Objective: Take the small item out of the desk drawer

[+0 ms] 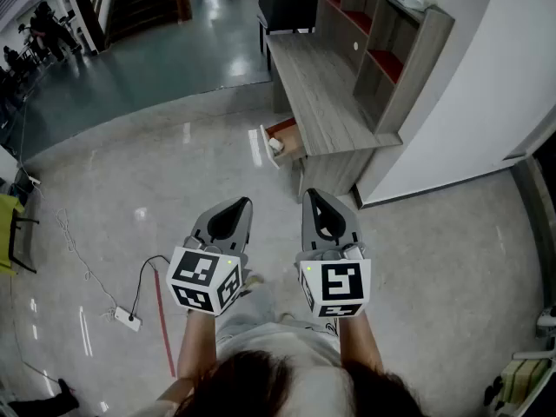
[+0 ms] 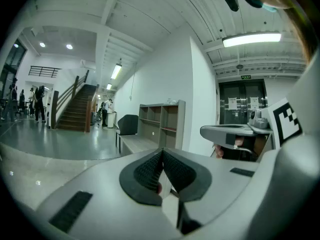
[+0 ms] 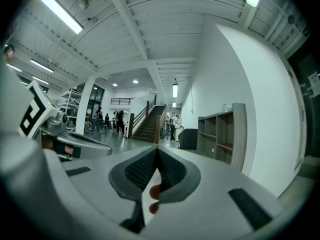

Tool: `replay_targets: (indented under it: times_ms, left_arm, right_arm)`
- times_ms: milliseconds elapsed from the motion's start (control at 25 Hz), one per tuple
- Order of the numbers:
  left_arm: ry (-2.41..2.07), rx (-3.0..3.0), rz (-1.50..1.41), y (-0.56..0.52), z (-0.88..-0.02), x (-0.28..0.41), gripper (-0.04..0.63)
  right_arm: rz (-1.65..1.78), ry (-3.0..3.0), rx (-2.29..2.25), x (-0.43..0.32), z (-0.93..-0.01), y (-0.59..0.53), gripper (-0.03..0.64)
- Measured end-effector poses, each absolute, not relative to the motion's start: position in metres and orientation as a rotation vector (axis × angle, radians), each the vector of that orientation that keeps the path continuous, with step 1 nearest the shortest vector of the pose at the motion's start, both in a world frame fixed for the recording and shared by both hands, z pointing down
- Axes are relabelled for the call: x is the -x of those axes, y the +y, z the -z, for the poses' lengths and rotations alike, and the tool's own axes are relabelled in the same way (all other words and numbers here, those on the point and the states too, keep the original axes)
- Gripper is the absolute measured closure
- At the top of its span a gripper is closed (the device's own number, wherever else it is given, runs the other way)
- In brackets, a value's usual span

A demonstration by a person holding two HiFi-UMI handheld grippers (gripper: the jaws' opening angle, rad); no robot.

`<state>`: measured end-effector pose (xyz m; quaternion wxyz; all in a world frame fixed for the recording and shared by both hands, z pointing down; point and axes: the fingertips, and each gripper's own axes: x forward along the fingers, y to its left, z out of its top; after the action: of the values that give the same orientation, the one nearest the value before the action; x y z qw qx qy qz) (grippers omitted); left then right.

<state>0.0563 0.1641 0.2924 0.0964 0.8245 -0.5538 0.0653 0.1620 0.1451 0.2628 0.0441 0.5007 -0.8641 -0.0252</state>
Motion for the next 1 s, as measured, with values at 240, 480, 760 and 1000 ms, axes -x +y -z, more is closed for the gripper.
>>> replay_targets:
  times_ms: [240,480,760,1000]
  left_arm:
    - [-1.612,-2.464,-0.204,0.132,-0.294,-0.029,0.58]
    - [-1.559,-2.486,-0.215,0.103,-0.296,0.0,0.579]
    - [-1.487,-2.519,-0.223,0.076,-0.296,0.025,0.579]
    - [-1.435,-2.521,-0.212,0.059,-0.304,0.042,0.578]
  right_arm:
    - [0.074,-2.655,-1.551,-0.135,-0.261,0.114,0.589]
    - [0.058,-2.647,-1.574,-0.106,-0.26,0.082,0.59]
    - [0.068,-2.632,-1.605,-0.073,-0.257,0.053,0.589]
    - [0.055,-2.601,-1.611,-0.053,-0.262,0.036,0.589]
